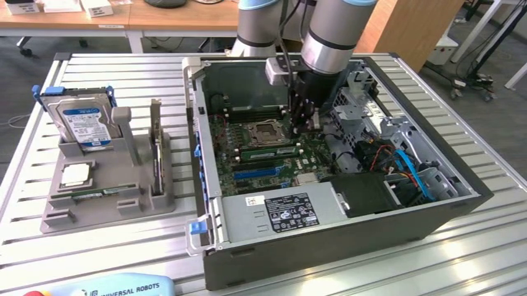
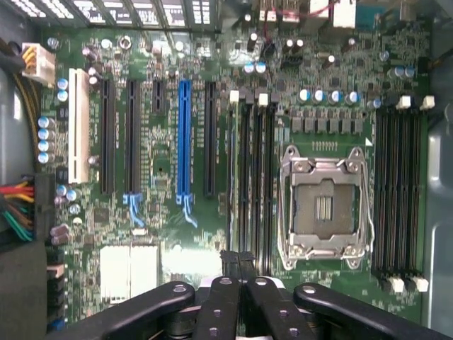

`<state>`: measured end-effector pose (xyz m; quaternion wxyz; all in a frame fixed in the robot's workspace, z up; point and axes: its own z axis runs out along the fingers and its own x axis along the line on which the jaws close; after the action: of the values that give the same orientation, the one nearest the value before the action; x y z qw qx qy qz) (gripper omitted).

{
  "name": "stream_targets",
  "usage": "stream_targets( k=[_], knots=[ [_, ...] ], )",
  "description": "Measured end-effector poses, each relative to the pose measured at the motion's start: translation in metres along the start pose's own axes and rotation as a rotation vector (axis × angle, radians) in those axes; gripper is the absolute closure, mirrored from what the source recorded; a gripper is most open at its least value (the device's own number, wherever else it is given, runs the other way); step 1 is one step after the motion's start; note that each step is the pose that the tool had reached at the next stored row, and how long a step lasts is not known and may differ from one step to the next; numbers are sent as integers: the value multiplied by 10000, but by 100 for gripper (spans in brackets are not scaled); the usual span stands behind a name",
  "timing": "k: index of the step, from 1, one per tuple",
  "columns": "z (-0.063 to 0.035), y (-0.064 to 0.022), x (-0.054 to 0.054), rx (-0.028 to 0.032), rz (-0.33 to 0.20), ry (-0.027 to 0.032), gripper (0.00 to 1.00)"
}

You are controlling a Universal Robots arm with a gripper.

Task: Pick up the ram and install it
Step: 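Press down the ram until it locks into place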

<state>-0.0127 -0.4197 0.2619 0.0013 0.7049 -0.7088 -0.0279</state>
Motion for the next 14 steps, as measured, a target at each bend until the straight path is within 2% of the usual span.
stream_targets(
  k=[8, 14],
  knots=[
    [-5, -154, -1, -8, 0, -1, 90],
    [-7, -193, -1, -8, 0, 0, 90]
  ],
)
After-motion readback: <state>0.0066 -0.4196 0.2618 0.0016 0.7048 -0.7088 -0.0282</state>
